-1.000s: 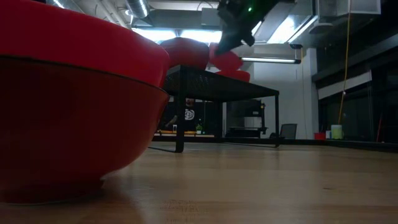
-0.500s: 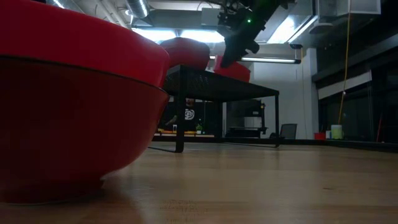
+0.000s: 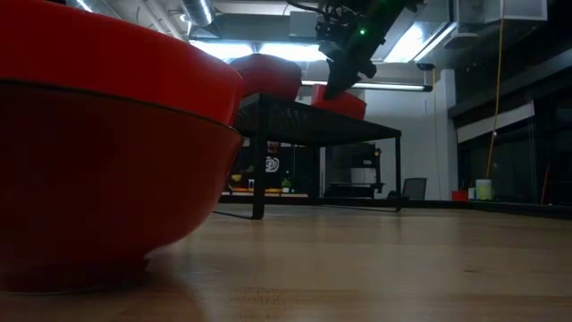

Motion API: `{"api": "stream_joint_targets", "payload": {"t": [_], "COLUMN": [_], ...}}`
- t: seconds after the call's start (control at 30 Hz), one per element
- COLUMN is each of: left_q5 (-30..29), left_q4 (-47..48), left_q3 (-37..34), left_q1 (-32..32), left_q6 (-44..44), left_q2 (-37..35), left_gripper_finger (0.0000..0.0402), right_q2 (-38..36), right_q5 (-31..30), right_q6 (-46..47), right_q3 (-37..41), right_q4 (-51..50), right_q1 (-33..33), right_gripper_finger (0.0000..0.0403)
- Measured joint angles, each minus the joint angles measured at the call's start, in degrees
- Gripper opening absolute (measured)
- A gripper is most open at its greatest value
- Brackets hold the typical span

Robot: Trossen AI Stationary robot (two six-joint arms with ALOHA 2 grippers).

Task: Pick & Place Mini bowls
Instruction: Stack the red bowl on the red bowl on the shelf, then stack the white patterned bowl on the white patterned bowl on the shelf

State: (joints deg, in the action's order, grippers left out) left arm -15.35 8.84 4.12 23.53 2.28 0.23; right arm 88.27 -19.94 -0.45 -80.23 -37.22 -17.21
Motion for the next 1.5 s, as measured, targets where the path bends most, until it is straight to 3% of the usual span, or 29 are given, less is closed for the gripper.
{"api": "stream_joint_targets", "payload": {"t": [0.2, 0.6, 0.93, 1.23, 1.5], "left_q5": [0.02, 0.0, 0.0, 0.0, 0.0], "left_q4": [0.0, 0.0, 0.0, 0.0, 0.0], "left_q3": [0.0, 0.01, 0.01, 0.01, 0.01], "left_q1": [-0.02, -0.01, -0.01, -0.02, 0.0], "left_q6": [0.0, 0.0, 0.0, 0.0, 0.0], "left_q2": [0.0, 0.02, 0.02, 0.0, 0.01], "left_gripper_finger": [0.0004, 0.0004, 0.0004, 0.0004, 0.0004], "right_q2": [-0.04, -0.09, -0.13, -0.11, -0.11], "right_q5": [-0.23, -0.41, 3.73, 17.27, 21.41], "right_q6": [-2.93, -2.95, 0.42, 7.54, 11.14], "right_q3": [0.0, -5.74, -11.67, -12.46, -12.46], "right_q4": [-0.01, -4.42, -5.45, -5.49, -5.45], "right_q1": [0.0, 0.0, 0.0, 0.81, 5.36], "right_gripper_finger": [0.0026, 0.0105, 0.0114, 0.0114, 0.0114]}}
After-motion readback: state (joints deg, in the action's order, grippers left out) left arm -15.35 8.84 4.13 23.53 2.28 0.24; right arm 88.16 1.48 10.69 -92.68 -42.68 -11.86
